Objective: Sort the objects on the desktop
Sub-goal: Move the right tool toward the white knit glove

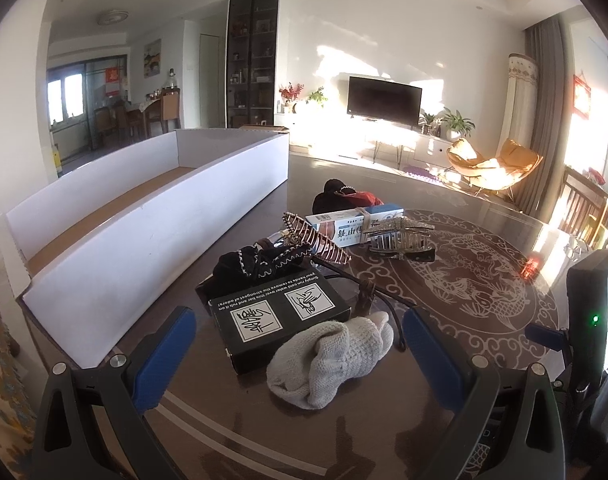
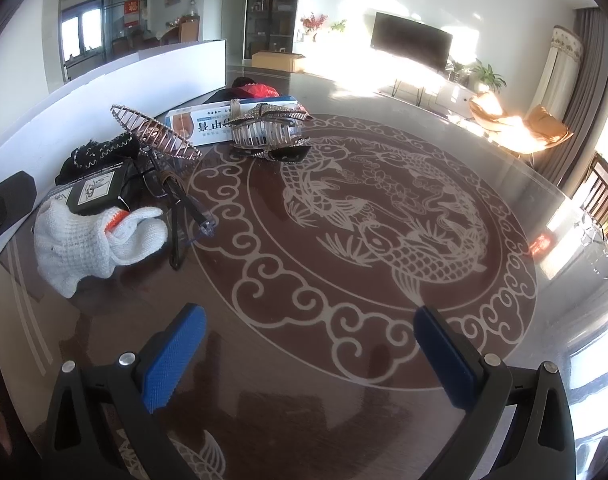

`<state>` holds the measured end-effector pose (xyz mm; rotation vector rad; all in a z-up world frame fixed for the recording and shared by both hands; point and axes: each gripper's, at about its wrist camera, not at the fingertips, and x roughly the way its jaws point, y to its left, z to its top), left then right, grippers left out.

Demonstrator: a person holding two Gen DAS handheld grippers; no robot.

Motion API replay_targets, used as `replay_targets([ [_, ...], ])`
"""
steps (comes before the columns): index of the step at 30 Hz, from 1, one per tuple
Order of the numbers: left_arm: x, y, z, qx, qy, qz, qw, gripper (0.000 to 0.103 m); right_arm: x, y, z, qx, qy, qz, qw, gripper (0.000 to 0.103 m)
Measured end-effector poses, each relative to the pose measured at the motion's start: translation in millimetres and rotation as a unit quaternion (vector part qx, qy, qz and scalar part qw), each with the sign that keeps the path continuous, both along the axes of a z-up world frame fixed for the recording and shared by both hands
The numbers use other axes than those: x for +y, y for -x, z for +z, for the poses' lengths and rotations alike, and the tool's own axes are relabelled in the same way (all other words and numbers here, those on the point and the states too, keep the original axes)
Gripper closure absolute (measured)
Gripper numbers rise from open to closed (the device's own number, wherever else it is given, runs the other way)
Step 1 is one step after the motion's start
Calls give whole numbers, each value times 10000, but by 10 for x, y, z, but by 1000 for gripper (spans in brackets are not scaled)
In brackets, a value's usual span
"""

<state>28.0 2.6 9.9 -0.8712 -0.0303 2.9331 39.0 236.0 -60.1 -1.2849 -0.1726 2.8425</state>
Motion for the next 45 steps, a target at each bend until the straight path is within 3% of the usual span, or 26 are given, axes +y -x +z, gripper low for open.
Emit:
replay_targets([
  [20, -53, -74, 68, 197, -142, -147, 9996, 0, -83, 65, -55, -147, -344, -33, 9993, 0],
  [24, -151, -70, 85, 204, -215, 21, 9996, 0, -104, 63, -61, -153, -422, -30, 9990, 0],
  [28, -503, -104, 145, 324, -666, 478, 9961, 0, -106, 62, -60, -154, -425, -29, 9990, 0],
  [31, -730, -80, 111, 186, -1089, 618, 9920, 0, -105, 61, -61, -161, -402, -27, 9991, 0],
  [38, -812, -47, 105, -88, -1548, 107, 9878, 0, -81, 63, -60, -182, -219, 45, 9996, 0],
  [41, -853, 33, 35, -327, -1825, 145, 9826, 0, -54, 63, -54, -185, -77, 91, 9998, 0],
  [45, -710, 187, -59, -657, -1549, 241, 9854, 0, 9, 57, -37, -152, 150, 87, 9997, 0],
])
